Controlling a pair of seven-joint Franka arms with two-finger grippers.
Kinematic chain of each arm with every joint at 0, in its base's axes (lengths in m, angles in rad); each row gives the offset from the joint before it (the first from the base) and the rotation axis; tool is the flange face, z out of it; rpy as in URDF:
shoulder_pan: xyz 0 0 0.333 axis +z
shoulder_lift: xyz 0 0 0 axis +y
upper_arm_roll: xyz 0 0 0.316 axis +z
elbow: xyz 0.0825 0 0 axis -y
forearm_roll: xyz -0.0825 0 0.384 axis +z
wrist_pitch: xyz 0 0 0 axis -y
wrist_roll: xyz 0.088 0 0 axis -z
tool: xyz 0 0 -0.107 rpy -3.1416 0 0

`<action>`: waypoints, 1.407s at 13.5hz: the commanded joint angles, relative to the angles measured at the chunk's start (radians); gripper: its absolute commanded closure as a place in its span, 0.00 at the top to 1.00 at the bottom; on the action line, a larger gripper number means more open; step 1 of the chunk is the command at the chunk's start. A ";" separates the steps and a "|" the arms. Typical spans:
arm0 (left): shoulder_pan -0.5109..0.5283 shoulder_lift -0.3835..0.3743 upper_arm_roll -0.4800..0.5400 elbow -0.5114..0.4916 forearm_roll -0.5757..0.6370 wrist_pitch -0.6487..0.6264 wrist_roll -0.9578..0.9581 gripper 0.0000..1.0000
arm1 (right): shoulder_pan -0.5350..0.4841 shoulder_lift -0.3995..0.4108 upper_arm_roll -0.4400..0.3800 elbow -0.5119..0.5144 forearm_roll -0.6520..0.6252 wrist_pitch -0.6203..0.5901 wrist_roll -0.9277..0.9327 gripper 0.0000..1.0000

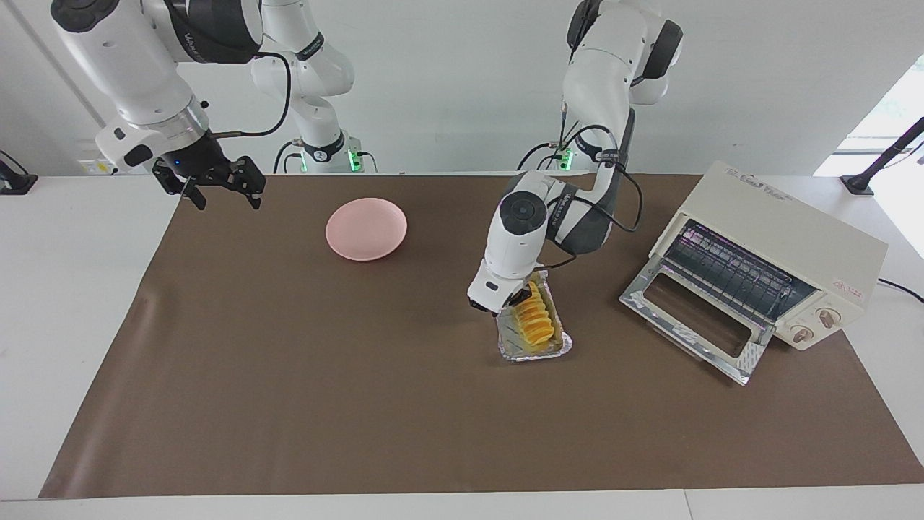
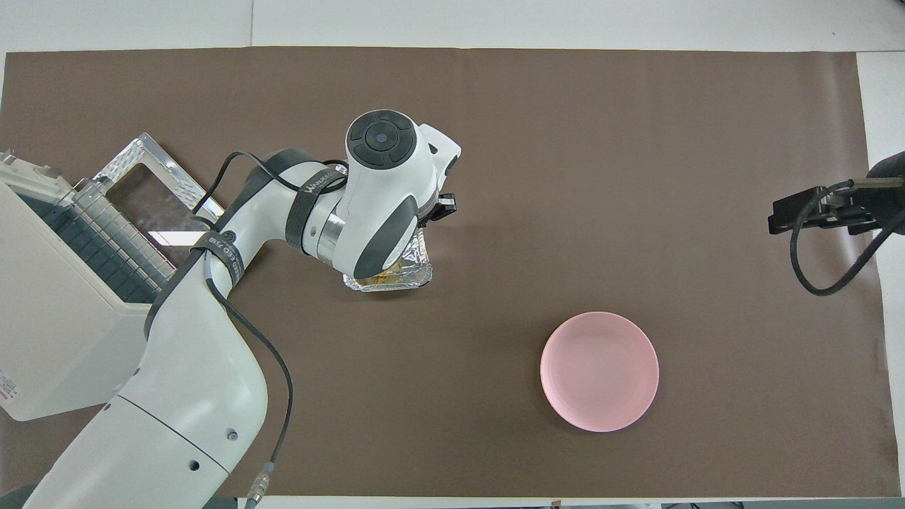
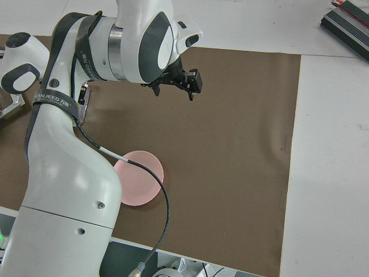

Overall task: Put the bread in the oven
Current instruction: 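Lift the foil tray with the left gripper and carry it into the oven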

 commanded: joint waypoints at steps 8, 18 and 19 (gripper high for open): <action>0.003 -0.068 0.259 0.212 0.019 -0.302 -0.023 0.00 | -0.022 0.001 0.013 0.040 0.004 -0.051 -0.022 1.00; 0.162 -0.090 0.365 0.208 0.072 -0.388 -0.005 0.00 | -0.020 0.004 0.016 0.066 -0.041 -0.042 -0.046 1.00; 0.173 -0.096 0.365 0.186 0.067 -0.389 -0.005 0.00 | -0.020 0.005 0.016 0.066 -0.039 -0.042 -0.046 1.00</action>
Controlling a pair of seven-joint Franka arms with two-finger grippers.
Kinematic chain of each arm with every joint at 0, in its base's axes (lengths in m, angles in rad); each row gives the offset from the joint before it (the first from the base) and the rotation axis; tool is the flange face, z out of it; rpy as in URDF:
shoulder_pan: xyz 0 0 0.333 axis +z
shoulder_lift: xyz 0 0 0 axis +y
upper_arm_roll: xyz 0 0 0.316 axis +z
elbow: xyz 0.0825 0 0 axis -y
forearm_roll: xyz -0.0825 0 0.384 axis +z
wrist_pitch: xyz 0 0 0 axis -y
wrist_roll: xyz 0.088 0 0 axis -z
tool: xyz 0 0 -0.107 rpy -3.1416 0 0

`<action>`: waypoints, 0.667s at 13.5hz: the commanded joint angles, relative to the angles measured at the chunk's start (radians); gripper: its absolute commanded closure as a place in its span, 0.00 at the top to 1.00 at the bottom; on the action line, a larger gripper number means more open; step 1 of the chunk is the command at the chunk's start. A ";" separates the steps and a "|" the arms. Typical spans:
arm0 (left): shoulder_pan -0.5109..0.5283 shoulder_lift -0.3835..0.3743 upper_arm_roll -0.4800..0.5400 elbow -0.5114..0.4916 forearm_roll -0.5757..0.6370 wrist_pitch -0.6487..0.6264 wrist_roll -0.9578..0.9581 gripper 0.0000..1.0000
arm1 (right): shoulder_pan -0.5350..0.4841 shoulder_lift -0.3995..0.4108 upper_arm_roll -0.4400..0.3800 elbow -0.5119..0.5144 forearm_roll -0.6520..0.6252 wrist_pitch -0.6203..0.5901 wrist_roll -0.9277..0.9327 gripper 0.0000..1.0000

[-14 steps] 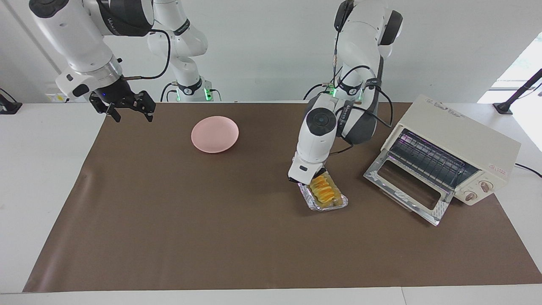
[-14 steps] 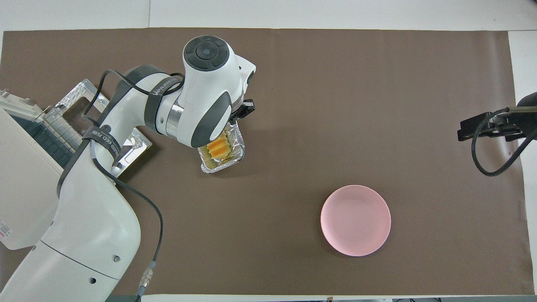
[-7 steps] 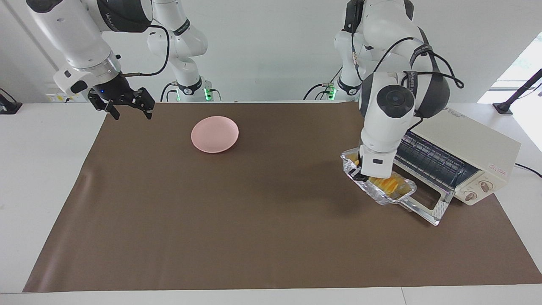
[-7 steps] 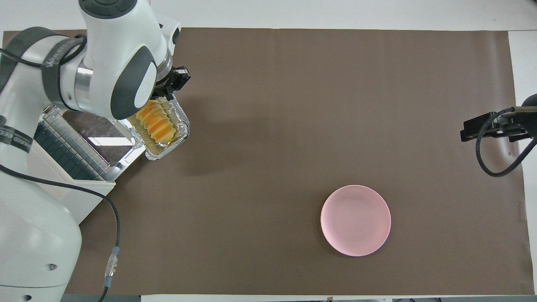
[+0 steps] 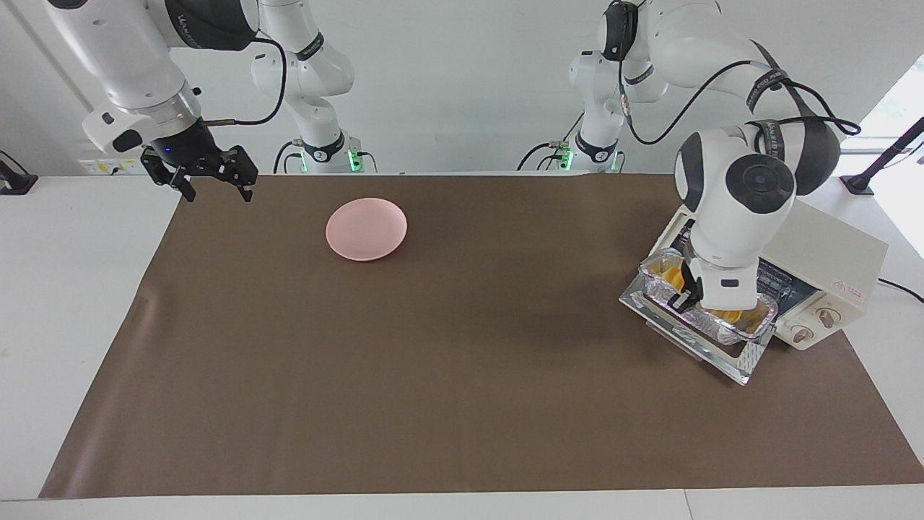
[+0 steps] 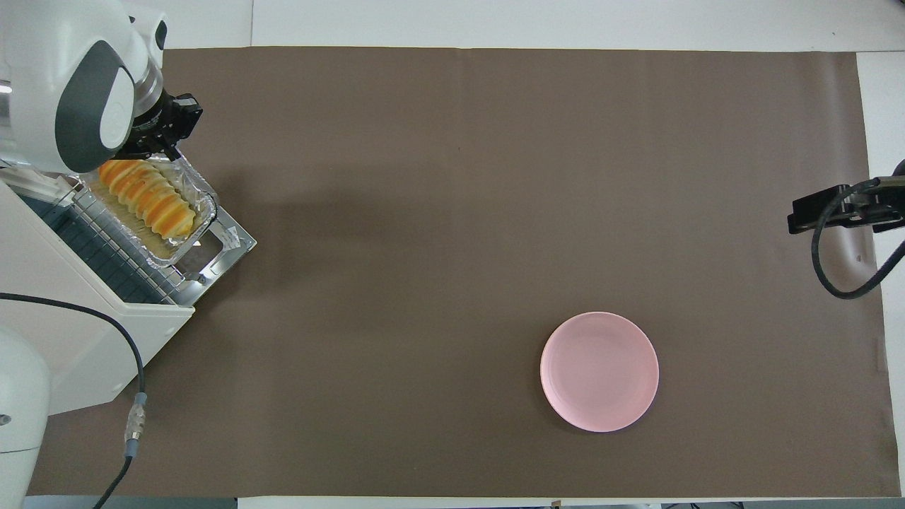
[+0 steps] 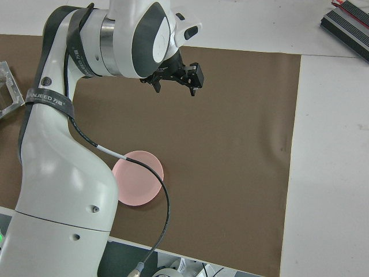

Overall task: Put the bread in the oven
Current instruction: 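Lift the foil tray with the left gripper and carry it into the oven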

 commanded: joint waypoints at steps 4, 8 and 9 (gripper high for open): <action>0.068 -0.072 -0.004 -0.146 -0.016 0.004 0.021 0.00 | -0.019 0.001 0.015 0.005 -0.009 -0.008 -0.026 1.00; 0.074 -0.131 -0.003 -0.284 -0.014 0.060 0.022 0.00 | -0.019 -0.002 0.015 0.000 -0.009 -0.010 -0.021 1.00; 0.078 -0.141 -0.003 -0.310 -0.016 0.091 0.022 0.00 | -0.019 -0.003 0.015 -0.001 -0.009 -0.013 -0.021 1.00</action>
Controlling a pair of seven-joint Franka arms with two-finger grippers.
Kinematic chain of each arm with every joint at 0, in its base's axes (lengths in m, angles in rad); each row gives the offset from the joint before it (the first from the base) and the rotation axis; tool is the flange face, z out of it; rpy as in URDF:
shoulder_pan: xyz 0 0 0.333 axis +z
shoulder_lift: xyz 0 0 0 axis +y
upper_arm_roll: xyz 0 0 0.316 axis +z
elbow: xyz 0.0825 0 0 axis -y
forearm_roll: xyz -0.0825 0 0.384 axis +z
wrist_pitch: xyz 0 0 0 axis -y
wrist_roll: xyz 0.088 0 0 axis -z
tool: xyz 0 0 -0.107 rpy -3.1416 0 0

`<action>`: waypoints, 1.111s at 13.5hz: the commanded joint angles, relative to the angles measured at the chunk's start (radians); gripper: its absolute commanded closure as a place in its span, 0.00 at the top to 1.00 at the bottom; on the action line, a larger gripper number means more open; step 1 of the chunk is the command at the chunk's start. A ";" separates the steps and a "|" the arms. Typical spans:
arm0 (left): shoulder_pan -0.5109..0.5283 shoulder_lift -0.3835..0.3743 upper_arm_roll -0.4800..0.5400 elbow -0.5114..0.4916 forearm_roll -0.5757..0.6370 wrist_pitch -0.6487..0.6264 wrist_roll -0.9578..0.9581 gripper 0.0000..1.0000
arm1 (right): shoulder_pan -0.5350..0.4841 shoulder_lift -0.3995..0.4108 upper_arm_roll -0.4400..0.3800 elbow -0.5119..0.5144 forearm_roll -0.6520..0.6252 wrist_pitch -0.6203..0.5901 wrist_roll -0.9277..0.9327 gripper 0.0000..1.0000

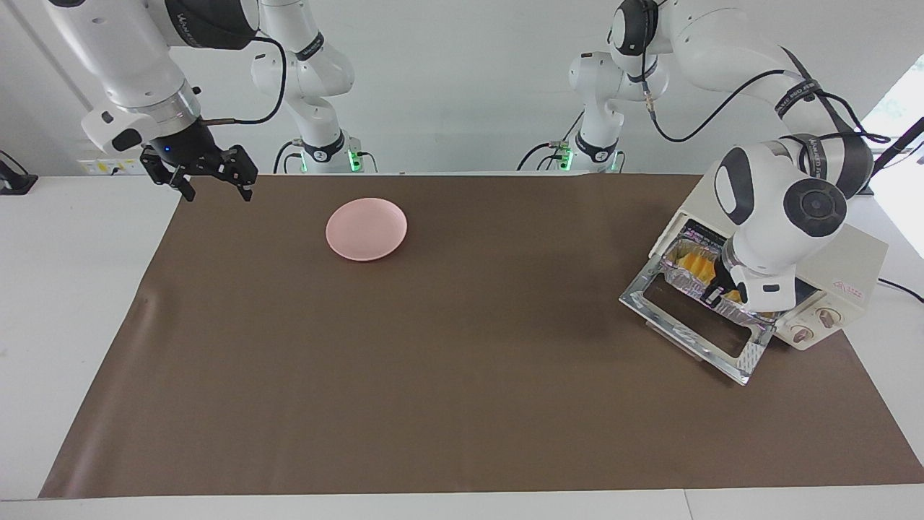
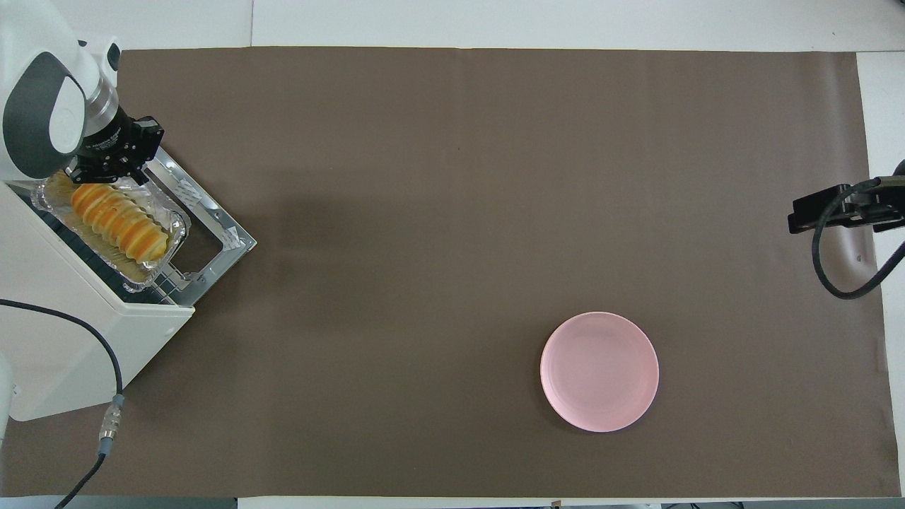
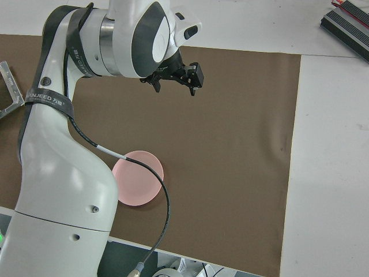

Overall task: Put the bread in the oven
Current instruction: 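Lower the foil tray into the oven and open the left gripper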

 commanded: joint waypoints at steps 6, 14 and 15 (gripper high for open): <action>0.030 -0.073 0.002 -0.167 0.001 0.101 0.027 0.00 | -0.019 -0.005 0.015 -0.004 -0.008 -0.018 -0.024 1.00; 0.040 -0.045 0.002 -0.186 0.045 0.089 0.045 0.00 | -0.017 -0.005 0.016 -0.004 -0.008 -0.018 -0.024 1.00; 0.044 -0.045 0.002 -0.186 0.045 0.086 0.051 0.00 | -0.019 -0.005 0.016 -0.004 -0.008 -0.018 -0.024 1.00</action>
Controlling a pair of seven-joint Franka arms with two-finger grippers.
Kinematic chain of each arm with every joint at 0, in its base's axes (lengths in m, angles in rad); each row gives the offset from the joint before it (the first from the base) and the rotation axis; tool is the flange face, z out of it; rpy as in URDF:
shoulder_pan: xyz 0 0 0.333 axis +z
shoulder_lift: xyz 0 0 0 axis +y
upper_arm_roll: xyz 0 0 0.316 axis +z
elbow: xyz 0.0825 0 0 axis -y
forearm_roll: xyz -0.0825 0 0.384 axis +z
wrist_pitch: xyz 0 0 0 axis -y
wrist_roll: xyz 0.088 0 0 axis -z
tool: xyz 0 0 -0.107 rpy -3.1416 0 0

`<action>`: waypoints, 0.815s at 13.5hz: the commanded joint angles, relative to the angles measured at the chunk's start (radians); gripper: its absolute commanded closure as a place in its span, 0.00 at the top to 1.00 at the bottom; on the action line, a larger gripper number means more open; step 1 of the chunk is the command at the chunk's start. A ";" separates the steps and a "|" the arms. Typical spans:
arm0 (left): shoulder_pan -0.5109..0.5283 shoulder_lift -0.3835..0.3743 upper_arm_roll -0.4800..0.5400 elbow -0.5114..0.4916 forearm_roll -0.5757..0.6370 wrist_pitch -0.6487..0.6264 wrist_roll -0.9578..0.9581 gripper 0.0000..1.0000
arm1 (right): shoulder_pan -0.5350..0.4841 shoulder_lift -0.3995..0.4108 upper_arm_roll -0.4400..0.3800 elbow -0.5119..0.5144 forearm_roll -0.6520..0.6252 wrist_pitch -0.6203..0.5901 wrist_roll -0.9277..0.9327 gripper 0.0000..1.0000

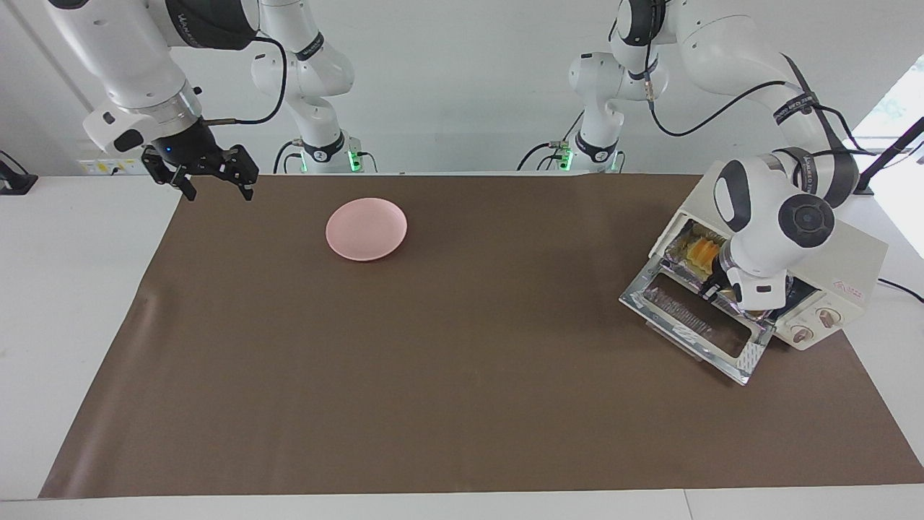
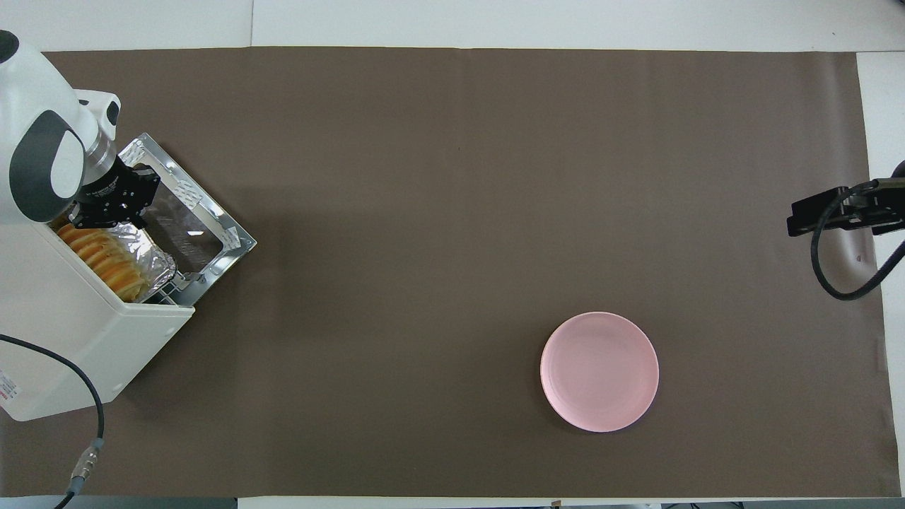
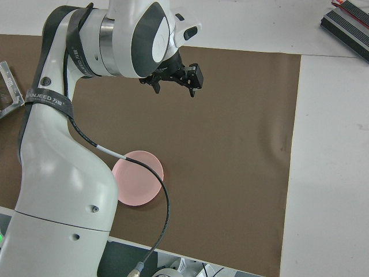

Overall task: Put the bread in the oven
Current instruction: 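Lower the foil tray into the oven and open the left gripper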

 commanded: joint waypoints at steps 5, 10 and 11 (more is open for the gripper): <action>0.036 -0.006 0.000 -0.029 0.033 0.011 0.027 0.00 | -0.019 -0.005 0.015 -0.004 -0.008 -0.009 -0.024 1.00; 0.039 -0.006 0.000 -0.026 0.057 0.013 0.028 0.00 | -0.019 -0.005 0.015 -0.004 -0.008 -0.009 -0.024 1.00; 0.039 -0.006 0.000 -0.026 0.057 0.014 0.027 0.00 | -0.019 -0.005 0.015 -0.004 -0.008 -0.009 -0.024 1.00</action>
